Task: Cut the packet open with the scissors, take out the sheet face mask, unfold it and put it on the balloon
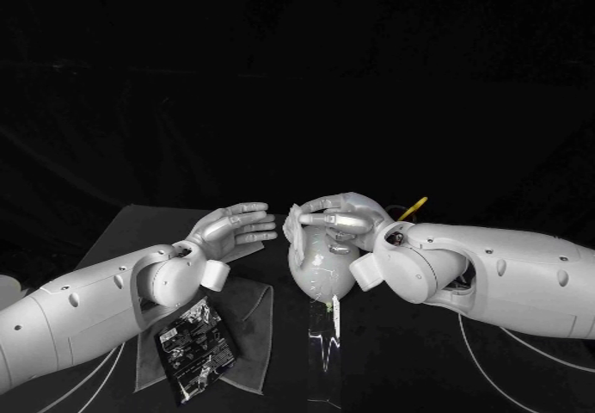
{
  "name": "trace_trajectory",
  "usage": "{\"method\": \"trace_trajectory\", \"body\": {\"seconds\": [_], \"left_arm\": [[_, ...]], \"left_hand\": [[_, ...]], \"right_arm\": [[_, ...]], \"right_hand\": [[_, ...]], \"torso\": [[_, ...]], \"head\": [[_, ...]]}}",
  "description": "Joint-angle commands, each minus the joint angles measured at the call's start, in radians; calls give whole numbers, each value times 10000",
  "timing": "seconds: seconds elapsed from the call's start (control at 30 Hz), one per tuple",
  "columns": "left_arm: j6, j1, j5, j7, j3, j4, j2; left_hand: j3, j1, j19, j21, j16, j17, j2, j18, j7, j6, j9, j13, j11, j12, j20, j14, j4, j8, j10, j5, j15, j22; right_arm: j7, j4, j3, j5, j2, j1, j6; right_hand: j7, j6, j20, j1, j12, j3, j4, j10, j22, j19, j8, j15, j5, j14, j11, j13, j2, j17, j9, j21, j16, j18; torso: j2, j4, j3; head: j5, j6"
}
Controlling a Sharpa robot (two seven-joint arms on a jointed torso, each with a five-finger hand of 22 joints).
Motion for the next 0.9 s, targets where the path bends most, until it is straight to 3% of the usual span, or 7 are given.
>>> {"method": "trace_trajectory", "body": {"seconds": [0.03, 0.3, 0.37, 0.47, 0.57, 0.67, 0.9], "left_arm": [[-453, 37, -388, 53, 7, -93, -35], [-779, 53, -472, 344, 4, -6, -320], [-867, 55, -606, 436, 4, 183, -479], [-831, 61, -1081, 473, 4, 694, -822], [-717, 105, -1621, 330, 4, 1327, -1150], [-635, 191, -2092, 7, 2, 1964, -1400], [-1205, 409, -2575, -932, -5, 3071, -1621]], "left_hand": [[-98, 107, -143, -62, 156, 92, -47, -179, 1569, 14, -38, 7, 3, 70, 5, -172, -2, -56, -112, -16, 10, -8], [-257, 311, -300, -63, 1036, 543, -3, -213, 1538, 216, -225, 22, -2, 375, 6, -724, 0, -15, -227, -17, 13, -3], [-231, 378, 318, 230, 1484, 726, 42, -54, 1520, 744, -246, 94, -82, 637, -67, -417, -9, 131, 92, -30, -83, 126], [-111, 467, 1899, 1349, 3135, 1405, 142, 610, 1222, 2433, -468, 442, -584, 1649, -433, 1445, -17, 204, 1672, 25, -700, 653], [-336, 354, 2860, 2343, 4347, 1916, 330, 896, 770, 3538, -754, 631, -1025, 2209, -718, 2687, 158, -6, 2593, -35, -1252, 1183], [-614, -221, 3619, 3361, 5515, 2381, 577, 940, 333, 4312, -1076, 894, -1522, 2855, -1115, 3969, 797, -430, 3630, -32, -1763, 1752], [-955, -833, 4258, 5087, 7254, 3075, 393, 897, 266, 4571, -1536, 1212, -1664, 3308, -1640, 5528, 2009, -1376, 3720, -52, -2046, 2801]], "right_arm": [[40, 53, 8, 197, -16, 3, 98], [-18, 120, 8, 259, -28, 4, -13], [-30, 134, 8, 265, -33, 4, -67], [-61, 143, 8, 262, -38, 5, -167], [-98, 132, 8, 204, -29, 5, -248], [-133, 111, 8, 105, -9, 5, -310], [-224, 96, 7, -238, 82, 5, -401]], "right_hand": [[2, 54, -10, -102, 76, 69, -16, 78, 1751, 34, 56, -73, 36, 1021, -34, 1037, 12, 2387, 348, 59, 58, 66], [2, 54, -10, -102, 76, 69, -16, 78, 1751, 34, 56, -73, 36, 1021, -34, 1037, 12, 2387, 348, 59, 58, 66], [2, 54, -10, -102, 76, 69, -16, 78, 1751, 34, 56, -73, 36, 1021, -34, 1037, 12, 2387, 348, 59, 58, 66], [-1, 52, -12, -122, 79, 87, -29, 80, 1747, 27, 72, -75, 36, 1020, -36, 1041, 11, 2382, 361, 44, 56, 70], [-1, 52, -12, -122, 79, 87, -29, 80, 1747, 27, 72, -75, 36, 1020, -36, 1041, 11, 2382, 361, 44, 56, 70], [-1, 52, -12, -122, 79, 87, -29, 80, 1747, 27, 72, -75, 36, 1020, -36, 1041, 11, 2382, 361, 44, 56, 70], [-2, 50, -13, -131, 55, 95, -34, 67, 1739, 15, 78, -76, 36, 1019, -38, 1021, 10, 2376, 366, 19, 54, 75]], "torso": [[1, -1, -3], [3, 0, -7], [7, 2, -7], [8, 13, -11], [4, 24, -20], [-2, 25, -18], [-12, 1, -7]], "head": [[-11, -14], [-24, -40], [-20, -48], [-35, -73], [-21, -100], [34, -121], [154, -141]]}}
